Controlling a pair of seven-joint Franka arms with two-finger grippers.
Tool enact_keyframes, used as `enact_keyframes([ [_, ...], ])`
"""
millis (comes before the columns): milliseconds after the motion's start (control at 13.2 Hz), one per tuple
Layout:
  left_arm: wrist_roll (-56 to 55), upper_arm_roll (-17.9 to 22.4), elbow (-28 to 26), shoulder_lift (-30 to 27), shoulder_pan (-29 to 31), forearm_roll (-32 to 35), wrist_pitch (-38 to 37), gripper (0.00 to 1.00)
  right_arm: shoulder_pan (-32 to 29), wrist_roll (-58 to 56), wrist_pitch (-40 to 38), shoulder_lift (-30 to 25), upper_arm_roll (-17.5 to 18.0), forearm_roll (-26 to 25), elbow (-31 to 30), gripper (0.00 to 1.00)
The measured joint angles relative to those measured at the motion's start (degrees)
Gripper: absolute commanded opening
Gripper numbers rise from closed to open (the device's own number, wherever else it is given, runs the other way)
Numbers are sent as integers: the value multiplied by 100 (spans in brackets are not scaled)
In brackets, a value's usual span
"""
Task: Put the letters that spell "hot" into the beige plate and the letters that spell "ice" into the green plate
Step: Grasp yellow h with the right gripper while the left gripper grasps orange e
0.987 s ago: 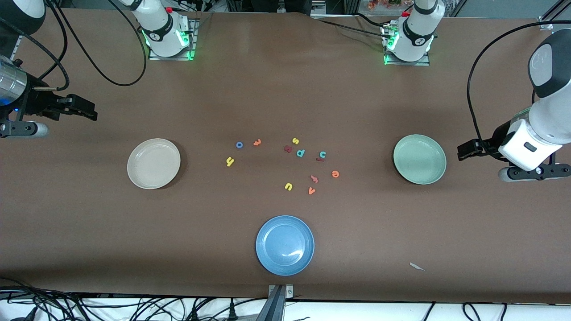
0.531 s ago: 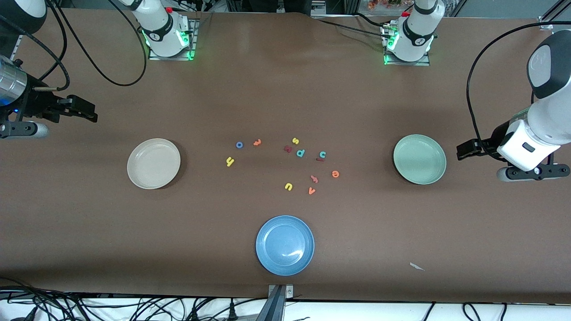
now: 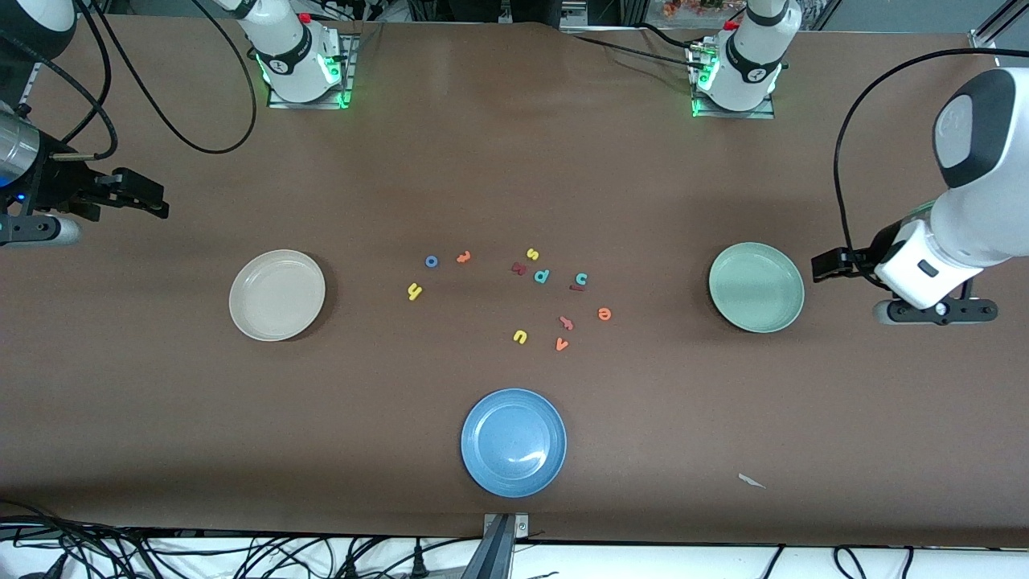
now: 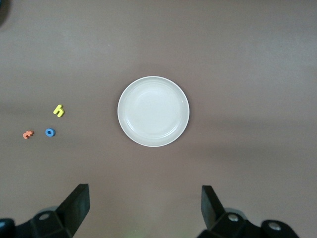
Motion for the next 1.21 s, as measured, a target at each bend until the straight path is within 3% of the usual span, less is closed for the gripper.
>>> enact_keyframes([
  [380, -1206, -94, -266, 176, -603, -84, 138, 99, 155, 203, 620, -19, 16, 17, -410, 100],
  [759, -2986, -235, -535, 759, -1179, -464, 1340, 99, 176, 1033, 1461, 115, 377, 55, -952, 100],
  [1215, -4308, -265, -576, 1749, -1670, -861, 2960, 99, 212, 2140, 2263, 588, 877, 57, -1162, 100],
])
